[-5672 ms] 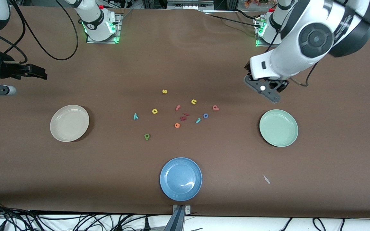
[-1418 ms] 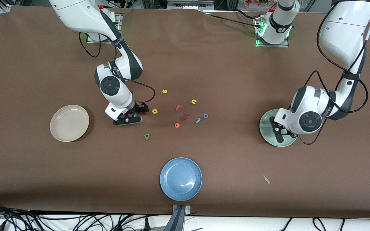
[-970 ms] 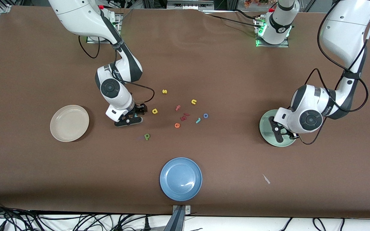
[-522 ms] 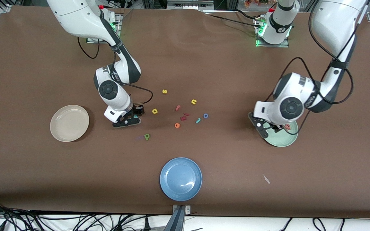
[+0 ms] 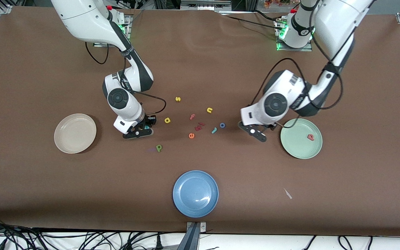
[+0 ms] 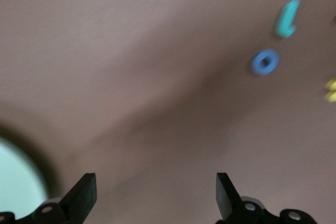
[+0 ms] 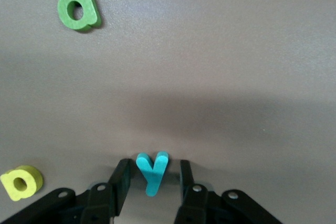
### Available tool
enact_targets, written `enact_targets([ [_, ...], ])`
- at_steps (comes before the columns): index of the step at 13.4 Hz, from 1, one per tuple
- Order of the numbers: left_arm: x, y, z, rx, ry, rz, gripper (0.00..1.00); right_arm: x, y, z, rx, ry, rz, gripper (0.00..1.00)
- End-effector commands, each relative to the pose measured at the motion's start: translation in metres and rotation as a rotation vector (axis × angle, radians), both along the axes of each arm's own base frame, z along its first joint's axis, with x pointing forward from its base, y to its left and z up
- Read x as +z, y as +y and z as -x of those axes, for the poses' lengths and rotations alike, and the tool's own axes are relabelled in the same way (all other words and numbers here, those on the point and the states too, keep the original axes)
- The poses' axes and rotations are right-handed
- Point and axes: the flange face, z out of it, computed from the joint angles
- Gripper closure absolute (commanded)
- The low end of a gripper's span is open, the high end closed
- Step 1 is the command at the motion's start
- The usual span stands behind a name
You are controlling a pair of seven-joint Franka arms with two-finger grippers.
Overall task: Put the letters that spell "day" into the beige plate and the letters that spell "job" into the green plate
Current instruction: 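Reach the left gripper to the blue o while the right gripper lifts the y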
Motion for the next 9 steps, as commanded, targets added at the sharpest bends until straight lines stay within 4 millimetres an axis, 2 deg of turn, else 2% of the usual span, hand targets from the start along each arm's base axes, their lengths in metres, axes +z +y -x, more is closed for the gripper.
enact_targets([
  [1, -0.015, -0.046, -0.005, 0.109, -0.044, 0.063, 0.0, -0.001, 0.003, -0.006, 0.002, -0.006, -0.022, 0.64],
  [3, -0.029, -0.067, 0.0, 0.141, -0.076, 0.098, 0.0, -0.001, 0.005, -0.005, -0.003, -0.005, -0.023, 0.72],
  [5, -0.042, -0.073, 0.0, 0.143, -0.091, 0.121, 0.03, -0.001, 0.005, -0.005, -0.003, -0.005, -0.023, 0.77],
  [8, -0.059, -0.091, 0.012, 0.112, -0.095, 0.133, 0.27, 0.005, 0.007, -0.01, -0.022, -0.005, -0.038, 0.81],
  [9, -0.068, -0.095, 0.017, 0.105, -0.085, 0.131, 0.31, 0.011, 0.007, -0.013, -0.038, 0.004, -0.05, 0.82],
])
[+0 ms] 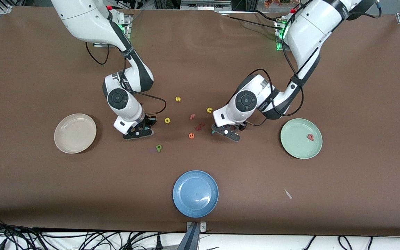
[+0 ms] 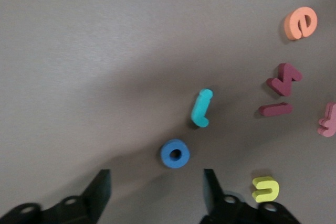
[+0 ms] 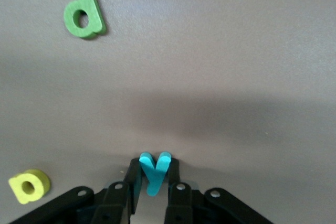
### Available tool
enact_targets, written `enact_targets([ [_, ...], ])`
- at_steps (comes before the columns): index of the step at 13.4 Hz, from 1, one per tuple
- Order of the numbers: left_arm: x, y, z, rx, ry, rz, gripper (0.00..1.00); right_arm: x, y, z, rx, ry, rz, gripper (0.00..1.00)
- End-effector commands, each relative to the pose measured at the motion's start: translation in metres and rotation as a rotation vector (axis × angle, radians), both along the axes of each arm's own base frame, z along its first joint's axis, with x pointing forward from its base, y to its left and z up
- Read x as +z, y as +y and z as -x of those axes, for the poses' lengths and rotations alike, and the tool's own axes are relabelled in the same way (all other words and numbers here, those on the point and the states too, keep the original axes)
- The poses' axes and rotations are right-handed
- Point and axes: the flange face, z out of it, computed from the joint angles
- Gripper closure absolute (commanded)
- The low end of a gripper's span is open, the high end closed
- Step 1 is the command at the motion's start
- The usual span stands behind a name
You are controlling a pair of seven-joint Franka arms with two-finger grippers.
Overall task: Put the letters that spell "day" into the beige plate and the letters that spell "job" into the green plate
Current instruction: 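Reach the left gripper to the blue o while the right gripper lifts the y, then carry the blue o to the green plate while the right gripper drops the y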
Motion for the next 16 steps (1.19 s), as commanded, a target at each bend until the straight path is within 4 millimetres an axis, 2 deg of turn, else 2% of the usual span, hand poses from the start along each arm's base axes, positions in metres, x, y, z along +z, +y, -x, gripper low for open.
enact_targets([
  [1, -0.015, -0.02, 0.007, -0.014, 0.006, 0.004, 0.33, 0.016, 0.007, -0.015, -0.025, 0.024, -0.034, 0.83],
  [5, -0.023, -0.02, 0.004, -0.03, -0.028, 0.0, 0.36, 0.038, 0.003, -0.027, -0.027, 0.028, -0.034, 0.87],
  [7, -0.029, -0.019, 0.005, -0.036, -0.026, -0.004, 0.41, 0.044, -0.014, -0.035, -0.03, 0.035, -0.033, 0.88],
  [13, -0.027, -0.018, 0.004, -0.047, -0.043, -0.02, 0.63, 0.069, -0.103, -0.058, 0.042, 0.072, -0.02, 0.89],
  [16, -0.03, -0.018, 0.005, -0.067, -0.072, -0.052, 0.94, 0.086, -0.152, -0.06, 0.089, 0.127, 0.004, 0.9],
])
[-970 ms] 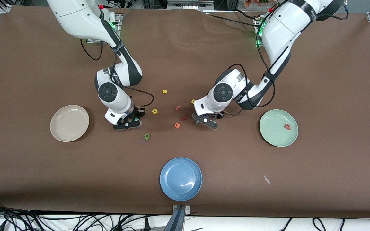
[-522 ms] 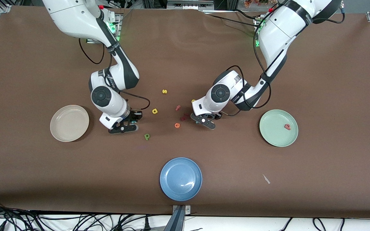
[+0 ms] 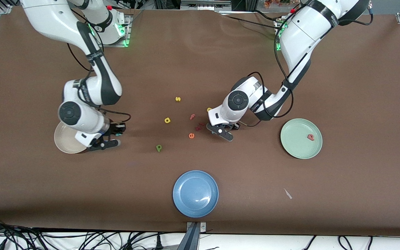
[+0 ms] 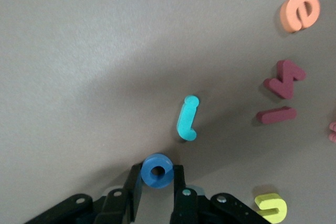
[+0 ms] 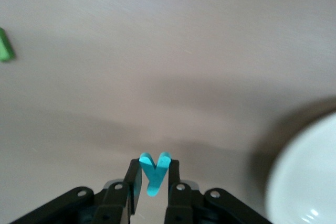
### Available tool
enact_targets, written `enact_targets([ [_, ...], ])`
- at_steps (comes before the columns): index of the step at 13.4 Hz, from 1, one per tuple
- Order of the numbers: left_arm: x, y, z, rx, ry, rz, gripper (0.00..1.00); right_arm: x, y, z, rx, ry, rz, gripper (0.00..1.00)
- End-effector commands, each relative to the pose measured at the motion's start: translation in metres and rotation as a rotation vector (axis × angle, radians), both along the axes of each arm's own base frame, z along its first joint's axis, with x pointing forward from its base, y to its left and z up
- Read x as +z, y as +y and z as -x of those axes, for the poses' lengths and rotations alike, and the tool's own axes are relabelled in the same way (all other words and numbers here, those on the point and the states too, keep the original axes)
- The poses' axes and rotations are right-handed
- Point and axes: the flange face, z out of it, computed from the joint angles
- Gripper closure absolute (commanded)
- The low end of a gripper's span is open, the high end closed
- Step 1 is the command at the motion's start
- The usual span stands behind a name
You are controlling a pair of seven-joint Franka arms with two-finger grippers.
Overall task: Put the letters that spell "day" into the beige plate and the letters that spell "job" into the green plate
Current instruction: 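Carry the blue o to the green plate while the right gripper drops the y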
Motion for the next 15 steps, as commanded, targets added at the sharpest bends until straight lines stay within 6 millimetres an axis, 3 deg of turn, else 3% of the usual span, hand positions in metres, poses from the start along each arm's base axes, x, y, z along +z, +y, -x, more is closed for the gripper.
enact_targets([
  [1, -0.008, -0.002, -0.002, -0.006, -0.029, -0.037, 0.99, 0.021, -0.037, 0.0, 0.036, 0.027, -0.006, 0.9],
  [3, -0.001, 0.0, -0.005, -0.001, -0.034, -0.04, 1.0, 0.019, -0.067, -0.001, 0.061, 0.037, 0.005, 0.9],
  [8, 0.044, 0.022, -0.016, 0.013, -0.025, -0.115, 1.0, 0.017, -0.131, -0.001, 0.104, 0.046, 0.027, 0.9],
  [10, 0.053, 0.049, -0.029, 0.044, -0.01, -0.14, 1.0, 0.006, -0.157, 0.001, 0.093, 0.064, 0.027, 0.89],
  [13, 0.066, 0.093, -0.046, -0.026, 0.035, -0.181, 1.0, -0.01, -0.164, 0.002, 0.091, 0.084, 0.033, 0.89],
  [15, 0.073, 0.151, -0.063, -0.086, 0.093, -0.206, 1.0, -0.012, -0.171, 0.003, 0.079, 0.086, 0.032, 0.88],
])
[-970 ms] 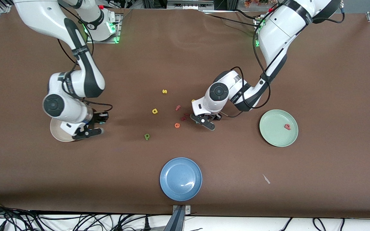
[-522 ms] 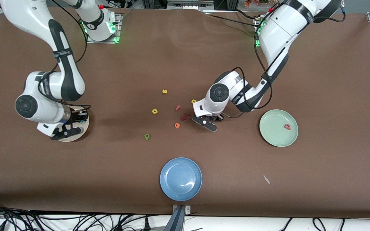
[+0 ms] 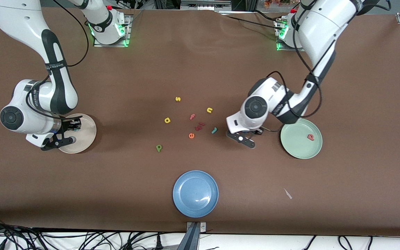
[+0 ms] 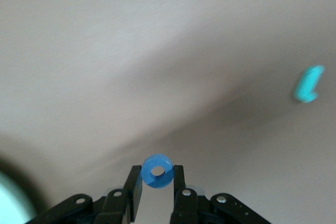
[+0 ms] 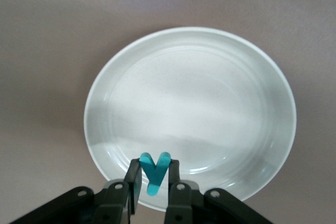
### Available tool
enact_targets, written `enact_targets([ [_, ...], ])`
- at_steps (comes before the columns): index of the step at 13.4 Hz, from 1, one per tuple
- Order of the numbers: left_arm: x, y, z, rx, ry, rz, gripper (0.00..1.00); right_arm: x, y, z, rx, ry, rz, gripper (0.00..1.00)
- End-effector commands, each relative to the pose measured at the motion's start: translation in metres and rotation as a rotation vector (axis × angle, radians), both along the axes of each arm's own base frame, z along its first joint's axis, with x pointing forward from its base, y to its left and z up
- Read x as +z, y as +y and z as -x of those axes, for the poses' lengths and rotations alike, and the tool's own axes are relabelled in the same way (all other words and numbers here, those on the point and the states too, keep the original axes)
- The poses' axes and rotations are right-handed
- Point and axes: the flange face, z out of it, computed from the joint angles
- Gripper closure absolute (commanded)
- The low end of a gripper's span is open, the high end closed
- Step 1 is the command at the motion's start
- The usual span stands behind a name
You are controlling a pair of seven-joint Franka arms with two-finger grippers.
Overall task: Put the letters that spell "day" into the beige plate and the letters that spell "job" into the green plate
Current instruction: 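Carry the blue o to the green plate while the right gripper drops the y, then reach the left gripper to the cyan l while the right gripper reaches the d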
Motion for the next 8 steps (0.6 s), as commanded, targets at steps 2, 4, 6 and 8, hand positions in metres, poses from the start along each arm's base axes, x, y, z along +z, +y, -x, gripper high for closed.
enact_targets([
  [2, 0.012, 0.096, -0.021, -0.108, 0.091, -0.035, 1.0, -0.001, -0.002, -0.001, 0.004, -0.003, -0.02, 0.84],
  [4, 0.005, 0.127, -0.025, -0.13, 0.117, -0.023, 1.0, 0.0, -0.001, -0.001, 0.003, -0.003, -0.02, 0.62],
  [6, -0.005, 0.152, -0.025, -0.134, 0.139, -0.012, 1.0, 0.0, 0.0, -0.001, -0.002, 0.0, -0.019, 0.09],
  [8, -0.022, 0.17, -0.019, -0.174, 0.152, -0.071, 1.0, 0.003, 0.01, -0.003, 0.012, -0.004, -0.021, 0.0],
])
